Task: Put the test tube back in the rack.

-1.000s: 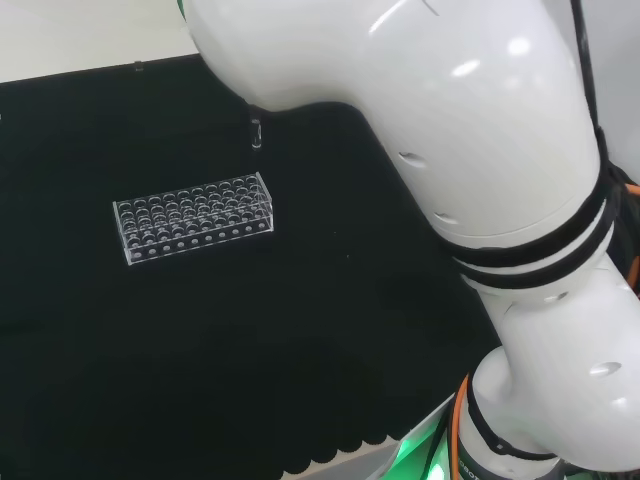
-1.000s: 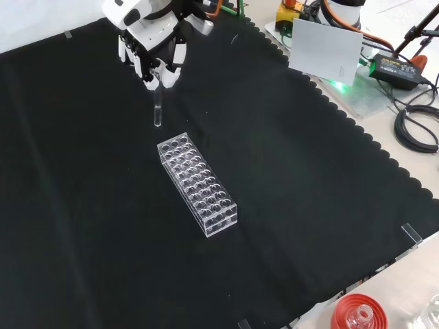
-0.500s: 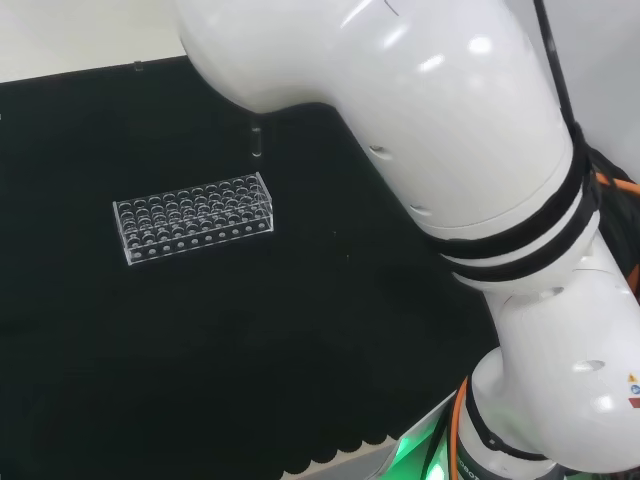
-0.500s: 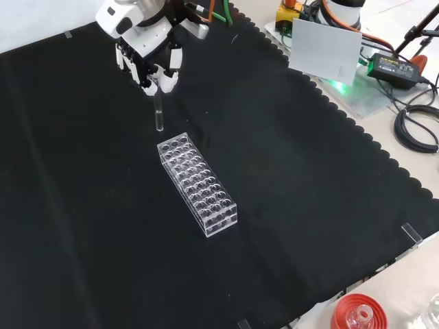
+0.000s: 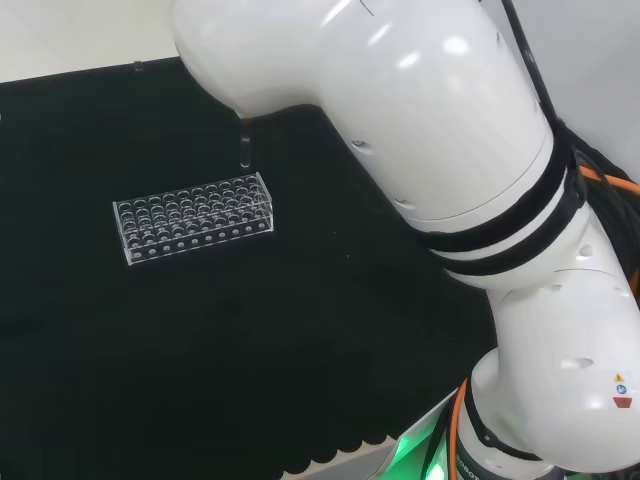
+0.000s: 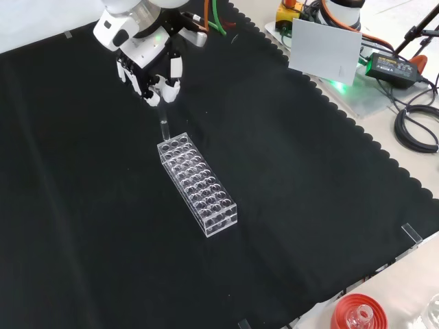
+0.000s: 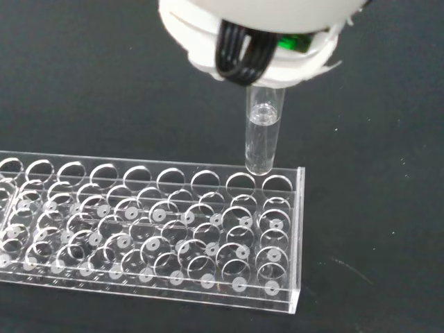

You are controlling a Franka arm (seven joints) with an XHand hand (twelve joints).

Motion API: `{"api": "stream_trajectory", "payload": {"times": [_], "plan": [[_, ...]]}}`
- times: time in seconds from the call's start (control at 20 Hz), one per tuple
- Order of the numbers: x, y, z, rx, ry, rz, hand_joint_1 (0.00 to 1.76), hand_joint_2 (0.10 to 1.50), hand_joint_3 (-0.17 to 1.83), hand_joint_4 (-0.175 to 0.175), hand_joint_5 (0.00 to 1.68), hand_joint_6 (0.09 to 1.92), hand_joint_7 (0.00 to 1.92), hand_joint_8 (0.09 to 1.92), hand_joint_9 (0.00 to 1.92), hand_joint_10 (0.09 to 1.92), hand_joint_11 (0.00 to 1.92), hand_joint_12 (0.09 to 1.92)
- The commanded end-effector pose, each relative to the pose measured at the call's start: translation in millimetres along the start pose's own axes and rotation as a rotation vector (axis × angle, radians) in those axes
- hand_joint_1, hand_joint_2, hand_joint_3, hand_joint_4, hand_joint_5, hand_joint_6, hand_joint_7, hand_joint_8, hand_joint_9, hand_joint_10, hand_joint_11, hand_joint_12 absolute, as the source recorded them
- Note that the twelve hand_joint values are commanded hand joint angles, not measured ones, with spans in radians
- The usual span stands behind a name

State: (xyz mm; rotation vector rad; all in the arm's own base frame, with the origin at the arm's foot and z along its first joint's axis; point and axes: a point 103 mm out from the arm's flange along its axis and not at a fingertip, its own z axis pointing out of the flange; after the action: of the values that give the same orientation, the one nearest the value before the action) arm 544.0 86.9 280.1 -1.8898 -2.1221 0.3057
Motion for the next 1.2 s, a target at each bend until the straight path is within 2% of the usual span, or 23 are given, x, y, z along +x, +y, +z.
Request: {"api": "stream_trajectory", "payload": {"times": [0.05, 1.2], "plan": [[1, 1, 4, 0.013, 0.004, -0.005, 1.43, 0.68, 0.51, -0.175, 1.38, 0.38, 1.86, 0.3, 1.4, 0.41, 1.01, 1.16], [-2, 5, 21, 0.043, 0.007, -0.003, 1.43, 0.67, 0.51, -0.175, 1.38, 0.38, 1.86, 0.31, 1.4, 0.41, 1.0, 1.16]]}}
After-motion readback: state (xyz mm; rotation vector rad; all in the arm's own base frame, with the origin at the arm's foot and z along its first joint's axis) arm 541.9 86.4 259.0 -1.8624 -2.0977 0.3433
